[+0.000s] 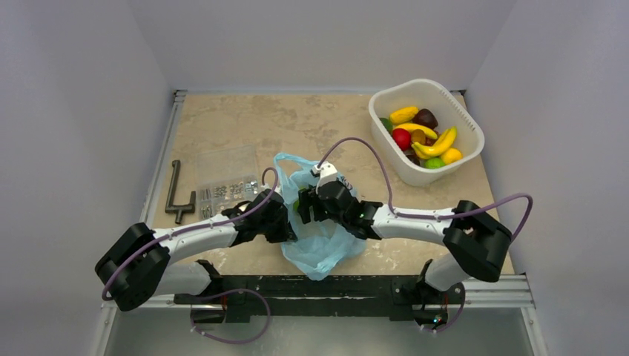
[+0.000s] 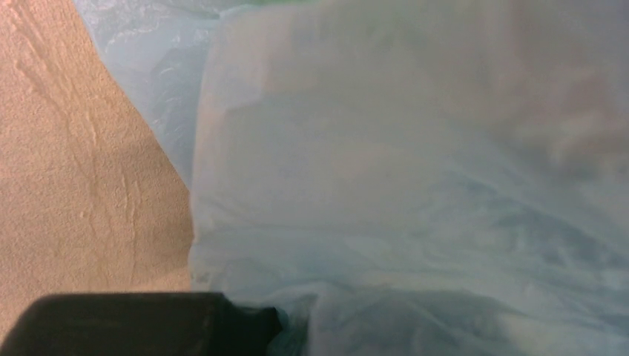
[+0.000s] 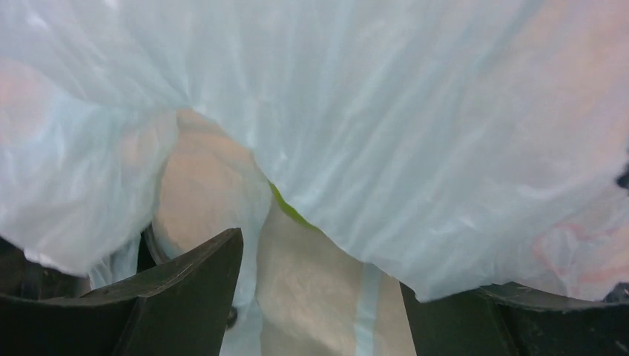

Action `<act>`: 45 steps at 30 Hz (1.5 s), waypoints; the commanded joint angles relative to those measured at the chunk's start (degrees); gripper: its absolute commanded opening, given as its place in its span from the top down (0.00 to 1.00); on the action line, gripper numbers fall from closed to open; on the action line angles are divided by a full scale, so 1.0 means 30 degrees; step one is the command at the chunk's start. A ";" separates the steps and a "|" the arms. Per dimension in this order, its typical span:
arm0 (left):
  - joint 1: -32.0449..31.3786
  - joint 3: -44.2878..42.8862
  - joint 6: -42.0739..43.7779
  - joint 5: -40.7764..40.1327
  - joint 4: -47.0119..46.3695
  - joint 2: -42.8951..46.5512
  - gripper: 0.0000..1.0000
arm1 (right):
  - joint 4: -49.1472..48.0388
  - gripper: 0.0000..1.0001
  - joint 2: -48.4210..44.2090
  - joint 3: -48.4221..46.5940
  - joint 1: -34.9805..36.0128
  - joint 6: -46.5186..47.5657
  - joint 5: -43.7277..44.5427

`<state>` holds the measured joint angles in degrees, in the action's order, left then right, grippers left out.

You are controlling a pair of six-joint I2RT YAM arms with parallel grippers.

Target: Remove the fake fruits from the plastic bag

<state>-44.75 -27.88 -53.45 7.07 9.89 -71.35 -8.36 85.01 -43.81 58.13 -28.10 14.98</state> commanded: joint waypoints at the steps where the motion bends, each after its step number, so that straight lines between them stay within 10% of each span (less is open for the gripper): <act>1: 0.0064 -0.0390 -0.0289 0.0158 -0.0482 0.0302 1.00 | -0.4172 0.24 0.0523 -0.0390 0.0077 -0.0412 0.1930; 32: 0.0057 -0.0192 -0.0003 0.0280 -0.0151 0.0544 1.00 | -0.8172 0.25 0.5531 -0.0924 0.0077 0.0542 0.2149; 45: 0.0060 -0.0435 0.0177 -0.0210 0.0574 0.0694 1.00 | -0.5970 0.69 0.1893 0.0178 0.0077 0.1320 0.0994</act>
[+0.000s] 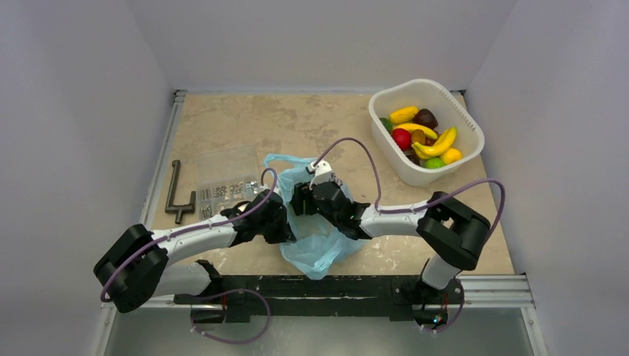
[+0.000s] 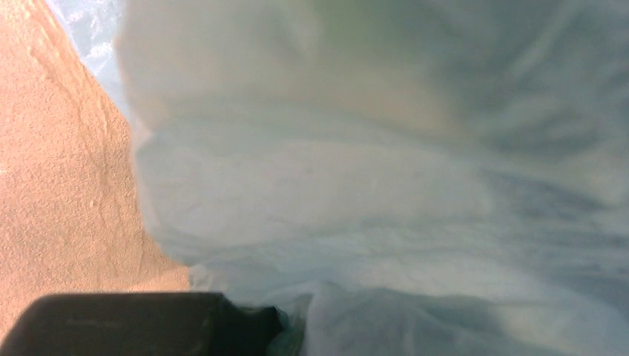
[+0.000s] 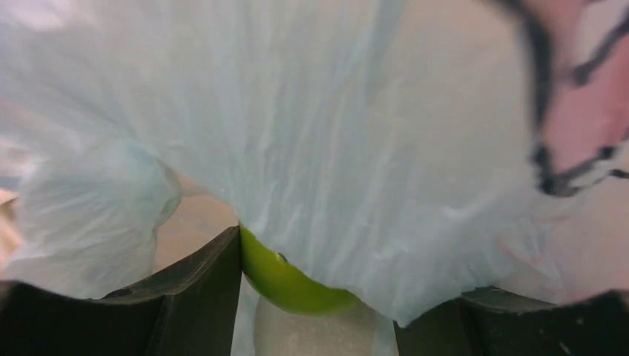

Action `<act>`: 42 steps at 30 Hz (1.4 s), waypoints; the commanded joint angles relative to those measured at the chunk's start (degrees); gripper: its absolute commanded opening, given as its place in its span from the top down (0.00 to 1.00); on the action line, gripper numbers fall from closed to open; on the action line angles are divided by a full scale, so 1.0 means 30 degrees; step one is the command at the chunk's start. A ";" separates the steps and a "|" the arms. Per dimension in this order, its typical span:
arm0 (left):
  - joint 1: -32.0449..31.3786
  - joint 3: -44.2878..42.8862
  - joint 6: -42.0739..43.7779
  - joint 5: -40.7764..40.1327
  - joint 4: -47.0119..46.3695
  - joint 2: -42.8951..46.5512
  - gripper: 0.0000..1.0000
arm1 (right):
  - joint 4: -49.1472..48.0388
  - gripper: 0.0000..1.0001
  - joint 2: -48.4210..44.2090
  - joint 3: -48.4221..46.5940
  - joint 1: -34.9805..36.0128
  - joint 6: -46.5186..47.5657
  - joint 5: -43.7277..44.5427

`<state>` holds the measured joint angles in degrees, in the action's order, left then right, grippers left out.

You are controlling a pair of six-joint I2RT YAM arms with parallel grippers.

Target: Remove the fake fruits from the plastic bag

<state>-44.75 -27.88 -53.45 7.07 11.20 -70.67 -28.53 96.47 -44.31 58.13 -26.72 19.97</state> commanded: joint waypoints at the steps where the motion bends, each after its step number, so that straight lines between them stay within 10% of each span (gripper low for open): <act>1: 0.0063 -0.0441 0.0191 -0.0254 0.0156 0.0475 1.00 | 0.1224 0.73 -0.2277 0.0433 0.0077 0.0954 -0.0692; 15: 0.0062 -0.0291 0.0096 -0.0307 -0.0010 0.0346 1.00 | 0.5356 0.99 -0.9394 0.2736 0.0077 0.0631 -0.2263; 28: 0.0064 -0.0428 0.0034 -0.0064 -0.0277 -0.0274 1.00 | 0.5648 1.00 -1.8255 0.2520 -0.0031 0.4787 0.9752; 33: 0.0064 -0.0566 0.0019 0.0029 -0.0030 -0.0378 1.00 | 0.6166 1.00 -1.4748 -0.0556 -0.3371 0.6295 1.3386; 42: 0.0064 -0.0551 -0.0204 0.0148 -0.0066 -0.0438 1.00 | 0.9004 1.00 -0.8333 -0.6486 -1.2144 0.1990 0.7879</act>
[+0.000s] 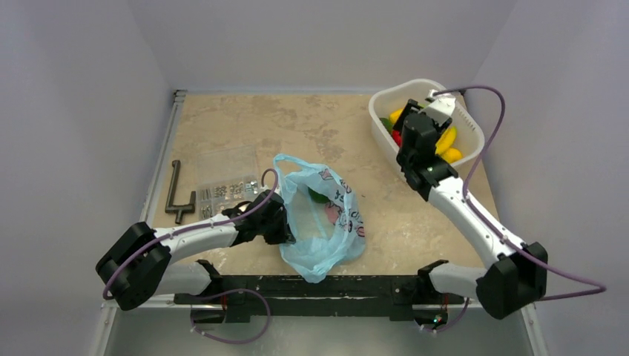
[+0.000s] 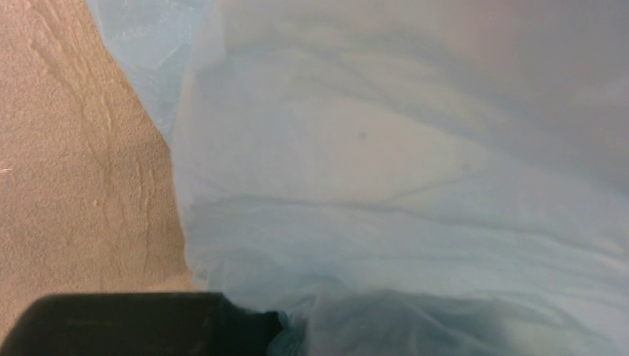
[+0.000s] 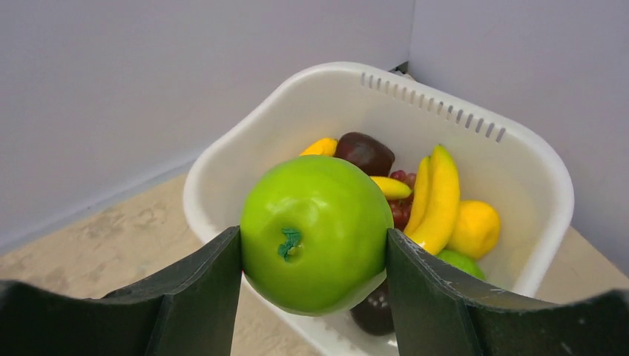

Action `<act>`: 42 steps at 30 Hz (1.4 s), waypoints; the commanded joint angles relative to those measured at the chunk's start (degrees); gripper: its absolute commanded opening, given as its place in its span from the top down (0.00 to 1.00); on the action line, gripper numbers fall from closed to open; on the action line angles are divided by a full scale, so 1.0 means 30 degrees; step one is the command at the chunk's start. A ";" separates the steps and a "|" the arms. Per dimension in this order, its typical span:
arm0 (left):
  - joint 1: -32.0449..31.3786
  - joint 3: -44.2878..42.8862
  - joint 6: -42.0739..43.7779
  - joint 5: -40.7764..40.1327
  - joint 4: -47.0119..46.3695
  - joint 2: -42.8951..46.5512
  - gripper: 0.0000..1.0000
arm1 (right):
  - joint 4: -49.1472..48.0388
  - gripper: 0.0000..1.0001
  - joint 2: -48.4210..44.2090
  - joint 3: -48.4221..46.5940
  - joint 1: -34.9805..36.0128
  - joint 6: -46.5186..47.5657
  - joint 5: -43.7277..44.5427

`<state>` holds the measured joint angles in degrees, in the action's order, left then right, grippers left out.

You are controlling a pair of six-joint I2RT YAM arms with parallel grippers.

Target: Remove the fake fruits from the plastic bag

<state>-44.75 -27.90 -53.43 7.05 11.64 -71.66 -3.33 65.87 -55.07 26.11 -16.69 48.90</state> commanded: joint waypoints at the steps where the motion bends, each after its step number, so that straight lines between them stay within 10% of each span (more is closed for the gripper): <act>1: 0.0049 -0.0573 -0.0234 0.0142 -0.0235 -0.0116 1.00 | 0.0590 1.00 0.2589 -0.3457 -0.1906 -0.1465 -0.2206; 23: 0.0063 -0.0516 -0.0482 0.0147 -0.0279 0.0025 1.00 | 0.1235 1.00 1.5483 -1.0527 -0.6302 -0.3979 -1.3378; 28: 0.0071 -0.0573 -0.0407 0.0237 -0.0253 -0.0102 1.00 | 0.1049 0.81 1.6164 -1.0597 -0.6302 -0.4092 -1.3810; 37: 0.0064 -0.0558 -0.0333 0.0286 -0.0360 -0.0144 1.00 | 0.2682 0.19 1.6345 -1.2276 -0.6326 -0.2759 -1.4246; 42: 0.0041 -0.0545 -0.0241 0.0351 -0.0393 -0.0173 1.00 | 0.3910 0.07 1.5818 -1.3236 -0.6331 -0.2375 -1.3867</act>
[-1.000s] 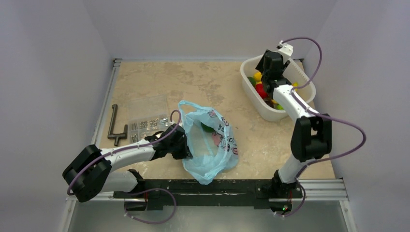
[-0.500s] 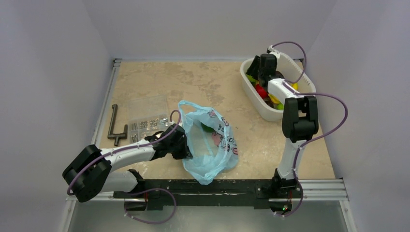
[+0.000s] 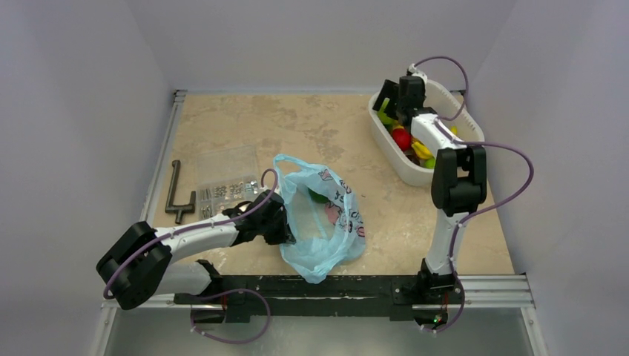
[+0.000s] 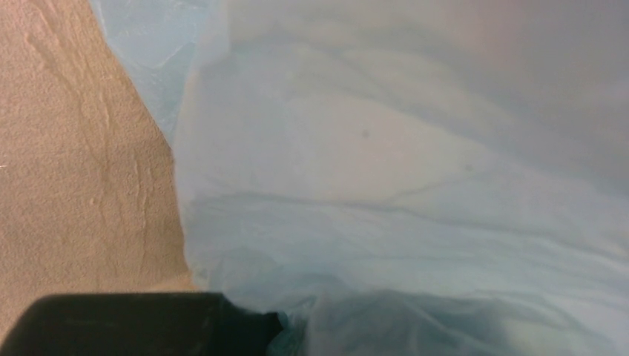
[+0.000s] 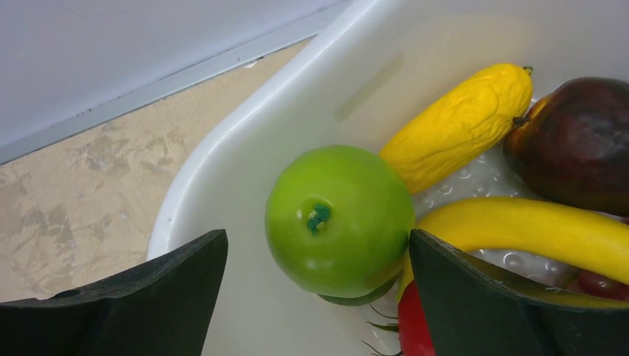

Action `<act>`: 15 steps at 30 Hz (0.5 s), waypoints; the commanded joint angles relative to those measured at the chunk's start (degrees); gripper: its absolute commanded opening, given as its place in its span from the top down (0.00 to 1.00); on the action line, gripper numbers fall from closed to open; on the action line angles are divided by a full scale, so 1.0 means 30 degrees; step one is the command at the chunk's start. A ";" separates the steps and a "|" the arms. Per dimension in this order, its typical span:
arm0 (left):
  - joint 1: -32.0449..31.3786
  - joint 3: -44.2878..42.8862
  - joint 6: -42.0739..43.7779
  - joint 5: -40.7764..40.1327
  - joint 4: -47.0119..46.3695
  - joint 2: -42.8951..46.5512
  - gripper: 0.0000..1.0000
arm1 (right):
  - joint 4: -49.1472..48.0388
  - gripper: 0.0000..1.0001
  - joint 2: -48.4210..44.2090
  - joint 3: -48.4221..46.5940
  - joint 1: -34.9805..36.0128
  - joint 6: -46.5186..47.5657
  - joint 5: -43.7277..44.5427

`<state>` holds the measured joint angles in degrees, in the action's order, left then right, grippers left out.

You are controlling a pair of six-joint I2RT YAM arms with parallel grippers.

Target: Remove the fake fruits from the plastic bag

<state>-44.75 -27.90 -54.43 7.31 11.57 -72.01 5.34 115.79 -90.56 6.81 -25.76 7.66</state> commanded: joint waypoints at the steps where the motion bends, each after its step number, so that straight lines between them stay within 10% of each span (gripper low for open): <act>1: 0.0061 -0.0544 0.0090 0.0266 -0.0371 -0.0029 1.00 | 0.1161 0.06 -0.1043 -0.1446 0.0103 0.0687 -0.0015; 15: 0.0064 -0.0507 0.0215 0.0378 -0.0601 -0.0013 1.00 | 0.1791 0.02 -0.7541 0.3033 0.0308 -0.0288 -0.0019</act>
<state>-44.75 -27.90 -54.41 7.53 11.44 -72.05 12.86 100.88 -88.29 6.98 -24.75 10.87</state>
